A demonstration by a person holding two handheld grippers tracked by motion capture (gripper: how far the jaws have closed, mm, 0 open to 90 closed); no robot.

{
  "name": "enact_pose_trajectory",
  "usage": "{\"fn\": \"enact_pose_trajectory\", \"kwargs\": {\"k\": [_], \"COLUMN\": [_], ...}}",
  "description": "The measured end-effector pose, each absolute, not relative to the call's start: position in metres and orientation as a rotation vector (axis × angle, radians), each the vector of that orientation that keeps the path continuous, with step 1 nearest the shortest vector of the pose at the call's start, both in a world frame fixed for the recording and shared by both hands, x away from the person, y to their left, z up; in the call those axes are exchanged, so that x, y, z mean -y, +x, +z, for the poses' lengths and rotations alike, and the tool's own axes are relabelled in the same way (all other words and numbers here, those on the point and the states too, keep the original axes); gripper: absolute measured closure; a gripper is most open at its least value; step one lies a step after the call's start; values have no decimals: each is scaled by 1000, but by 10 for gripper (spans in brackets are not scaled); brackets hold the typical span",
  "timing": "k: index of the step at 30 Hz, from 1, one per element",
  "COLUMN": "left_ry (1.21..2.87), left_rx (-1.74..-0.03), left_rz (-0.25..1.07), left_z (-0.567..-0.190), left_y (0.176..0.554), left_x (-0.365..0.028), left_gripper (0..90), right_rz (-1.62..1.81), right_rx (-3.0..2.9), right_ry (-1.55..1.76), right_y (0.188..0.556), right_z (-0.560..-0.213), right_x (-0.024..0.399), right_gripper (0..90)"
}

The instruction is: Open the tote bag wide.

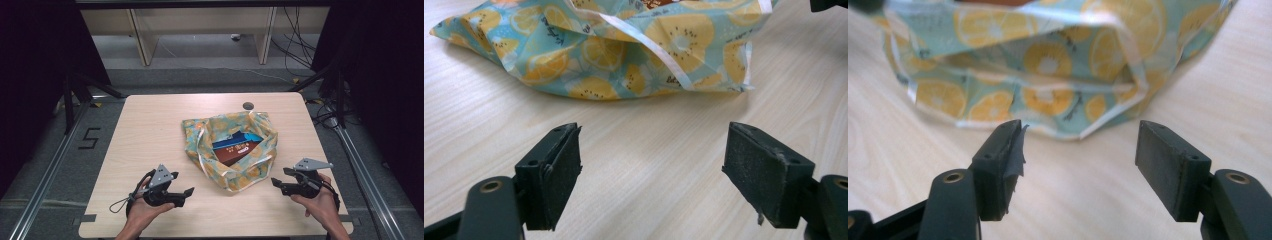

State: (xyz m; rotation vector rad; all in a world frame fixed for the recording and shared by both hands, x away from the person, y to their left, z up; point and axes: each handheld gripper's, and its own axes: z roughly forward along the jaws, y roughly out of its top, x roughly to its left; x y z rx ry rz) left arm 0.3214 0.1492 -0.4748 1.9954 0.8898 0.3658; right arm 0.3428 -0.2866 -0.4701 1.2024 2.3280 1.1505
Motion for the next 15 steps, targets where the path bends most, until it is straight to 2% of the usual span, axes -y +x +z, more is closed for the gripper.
{"fn": "enact_pose_trajectory", "kwargs": {"k": [9, 15], "left_ry": [2007, 2039], "left_rx": [-905, -901], "left_rz": [361, 363], "left_z": [-493, -495], "left_y": [313, 313], "left_x": [-146, -146], "left_gripper": [215, 212], "right_rz": [1105, 1086], "right_rx": [-2352, -2361], "right_ry": [1233, 1260], "right_y": [318, 316], "right_z": [-487, -490], "right_x": [288, 292], "right_gripper": [348, 344]}}
